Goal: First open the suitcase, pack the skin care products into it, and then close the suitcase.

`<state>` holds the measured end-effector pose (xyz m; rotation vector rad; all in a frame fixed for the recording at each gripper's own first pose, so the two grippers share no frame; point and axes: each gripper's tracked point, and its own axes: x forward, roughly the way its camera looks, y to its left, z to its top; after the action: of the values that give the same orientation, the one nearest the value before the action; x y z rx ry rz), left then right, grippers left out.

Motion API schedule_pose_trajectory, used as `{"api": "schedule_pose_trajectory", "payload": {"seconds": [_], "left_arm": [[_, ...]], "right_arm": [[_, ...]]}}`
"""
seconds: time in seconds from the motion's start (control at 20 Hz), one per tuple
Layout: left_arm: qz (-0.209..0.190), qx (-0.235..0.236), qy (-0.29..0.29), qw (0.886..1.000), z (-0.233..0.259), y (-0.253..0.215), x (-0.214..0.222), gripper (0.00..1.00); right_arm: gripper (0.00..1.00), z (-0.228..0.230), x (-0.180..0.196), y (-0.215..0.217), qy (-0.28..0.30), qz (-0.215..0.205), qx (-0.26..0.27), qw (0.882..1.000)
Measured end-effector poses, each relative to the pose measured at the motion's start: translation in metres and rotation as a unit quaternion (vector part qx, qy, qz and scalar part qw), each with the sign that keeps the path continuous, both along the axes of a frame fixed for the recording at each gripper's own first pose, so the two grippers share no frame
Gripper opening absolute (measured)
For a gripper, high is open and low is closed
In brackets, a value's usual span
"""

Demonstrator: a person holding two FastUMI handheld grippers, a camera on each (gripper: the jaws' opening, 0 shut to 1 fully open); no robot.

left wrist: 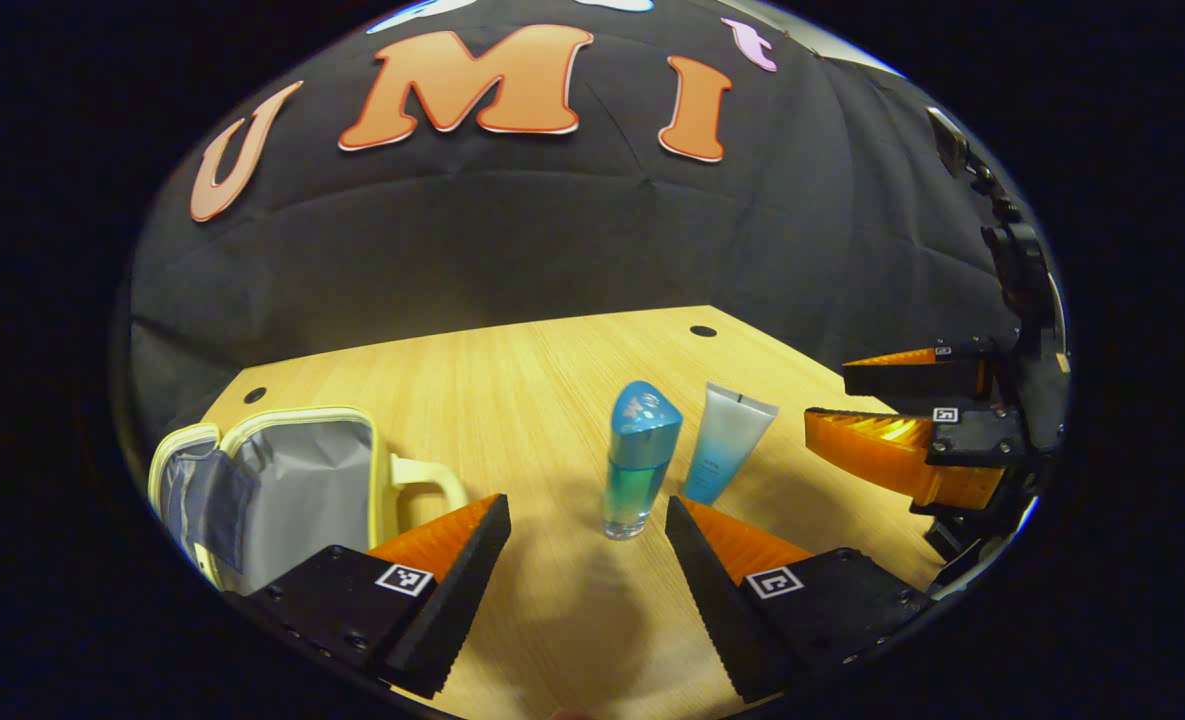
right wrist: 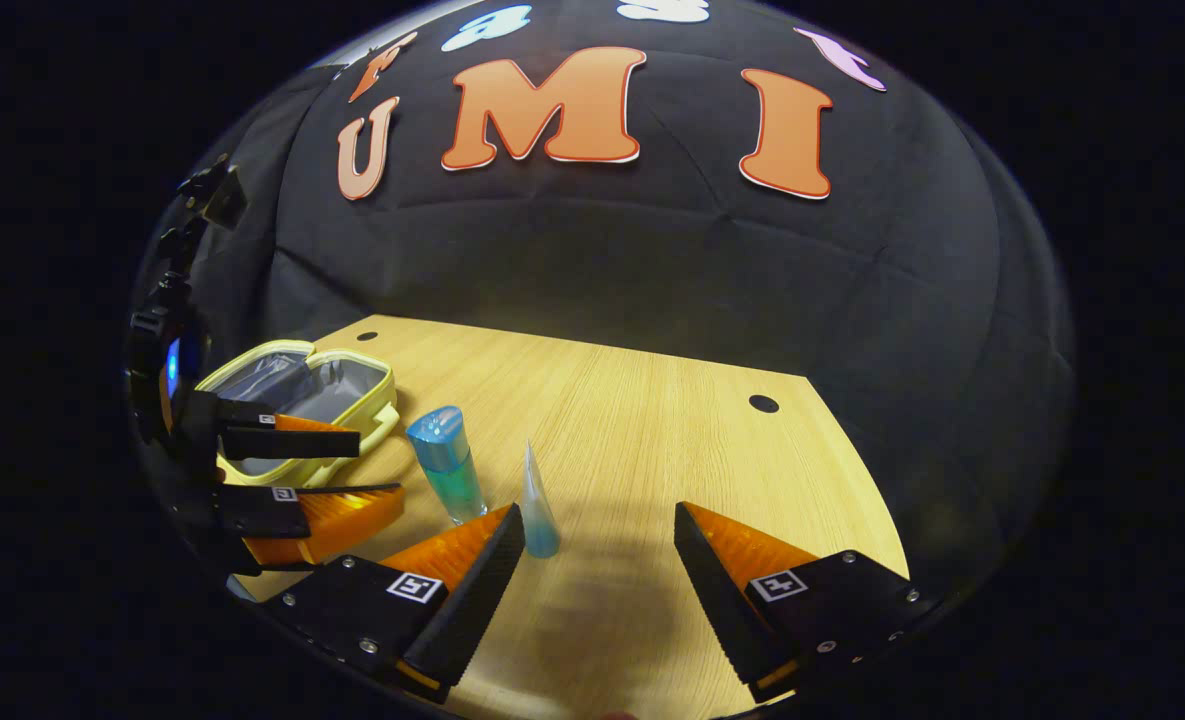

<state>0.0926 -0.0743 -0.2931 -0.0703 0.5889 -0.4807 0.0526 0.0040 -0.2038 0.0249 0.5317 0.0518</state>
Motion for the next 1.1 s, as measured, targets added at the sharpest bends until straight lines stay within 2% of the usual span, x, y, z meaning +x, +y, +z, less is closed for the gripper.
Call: {"api": "schedule_pose_trajectory", "payload": {"seconds": [0.4, 0.5, 0.65, 0.85, 0.95, 1.05, 1.1], "left_arm": [[-0.019, 0.005, 0.011, 1.000, -0.051, -0.032, 0.036, 0.98], [-0.020, -0.009, 0.017, 1.000, -0.054, -0.039, 0.040, 0.92], [-0.027, -0.027, 0.034, 0.999, -0.060, -0.046, 0.040, 0.93], [-0.017, -0.034, 0.039, 0.998, -0.058, -0.051, 0.046, 0.47], [-0.004, -0.044, 0.048, 0.998, -0.052, -0.045, 0.046, 0.47], [0.003, -0.044, 0.041, 0.998, -0.042, -0.041, 0.050, 0.41], [0.006, -0.045, 0.038, 0.998, -0.036, -0.039, 0.052, 0.43]], "right_arm": [[0.96, -0.027, 0.000, 0.000, 0.034, 0.017, 0.011, 0.999], [0.96, -0.031, 0.001, 0.000, 0.036, 0.020, 0.011, 0.999], [0.96, -0.038, 0.006, 0.008, 0.039, 0.027, 0.017, 0.999], [0.96, -0.050, 0.017, 0.018, 0.040, 0.041, 0.023, 0.998], [0.96, -0.056, 0.028, 0.031, 0.043, 0.053, 0.037, 0.997], [0.94, -0.067, 0.031, 0.037, 0.049, 0.065, 0.041, 0.996], [0.92, -0.072, 0.032, 0.040, 0.054, 0.069, 0.044, 0.995]]}}
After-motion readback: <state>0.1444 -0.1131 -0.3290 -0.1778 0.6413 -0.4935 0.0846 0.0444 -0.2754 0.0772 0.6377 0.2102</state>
